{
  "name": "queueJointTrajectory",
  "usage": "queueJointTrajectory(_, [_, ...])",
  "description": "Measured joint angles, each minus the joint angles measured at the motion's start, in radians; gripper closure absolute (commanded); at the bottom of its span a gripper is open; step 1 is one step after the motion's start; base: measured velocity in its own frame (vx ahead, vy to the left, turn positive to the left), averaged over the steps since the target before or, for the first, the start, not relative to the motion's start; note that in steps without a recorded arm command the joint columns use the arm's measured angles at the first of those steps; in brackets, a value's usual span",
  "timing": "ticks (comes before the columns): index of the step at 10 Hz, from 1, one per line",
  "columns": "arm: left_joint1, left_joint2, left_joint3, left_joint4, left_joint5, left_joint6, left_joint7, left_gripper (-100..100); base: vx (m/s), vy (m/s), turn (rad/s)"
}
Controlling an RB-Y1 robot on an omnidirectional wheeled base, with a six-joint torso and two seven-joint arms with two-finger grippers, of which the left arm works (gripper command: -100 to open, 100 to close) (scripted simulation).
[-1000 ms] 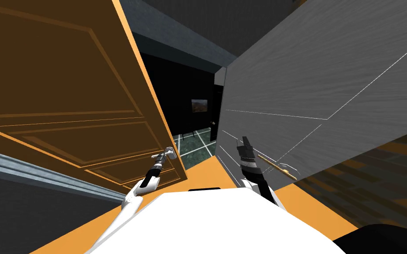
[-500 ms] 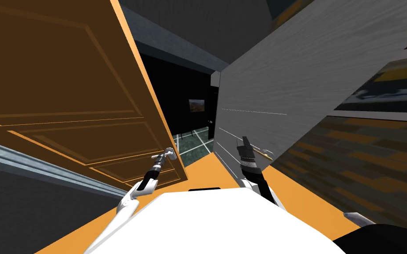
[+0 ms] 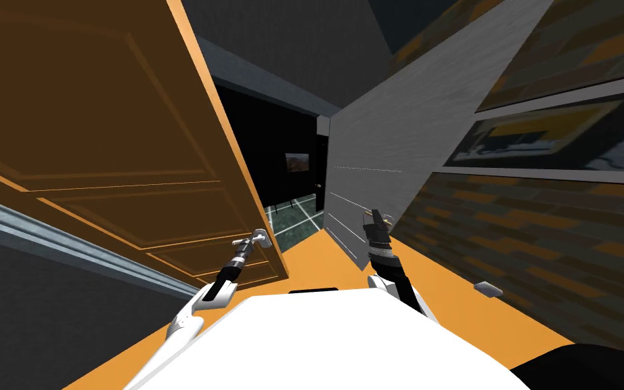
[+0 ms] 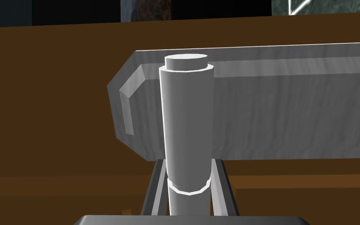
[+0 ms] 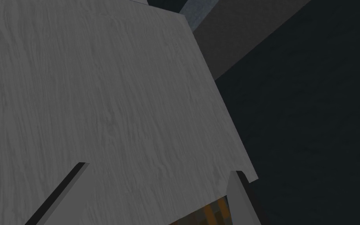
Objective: Pull the door open
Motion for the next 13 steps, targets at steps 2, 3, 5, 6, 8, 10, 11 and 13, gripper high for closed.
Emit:
queueJointTrajectory(2, [0.016, 0.01, -0.01, -0.003, -0.001, -0.011, 0.009, 100, -0.188, 0.041, -0.16])
queueJointTrajectory(3, [0.025, 0.022, -0.013, -0.004, -0.001, -0.03, 0.019, 100, -0.232, 0.067, -0.139])
queueJointTrajectory(5, [0.055, 0.044, -0.026, -0.017, -0.001, -0.06, 0.04, 100, -0.255, 0.1, -0.168])
queueJointTrajectory(6, [0.071, 0.06, -0.034, -0.02, -0.001, -0.082, 0.054, 100, -0.227, 0.071, -0.144])
queueJointTrajectory(8, [0.102, 0.084, -0.05, -0.029, -0.002, -0.111, 0.076, 100, -0.153, 0.043, -0.064])
queueJointTrajectory(10, [0.114, 0.092, -0.056, -0.024, -0.003, -0.125, 0.083, 100, -0.18, 0.054, -0.153])
queueJointTrajectory(11, [0.12, 0.099, -0.058, -0.025, -0.003, -0.138, 0.089, 100, -0.203, 0.089, -0.162])
queueJointTrajectory(13, [0.138, 0.12, -0.064, -0.027, -0.003, -0.169, 0.105, 100, -0.234, 0.072, -0.148])
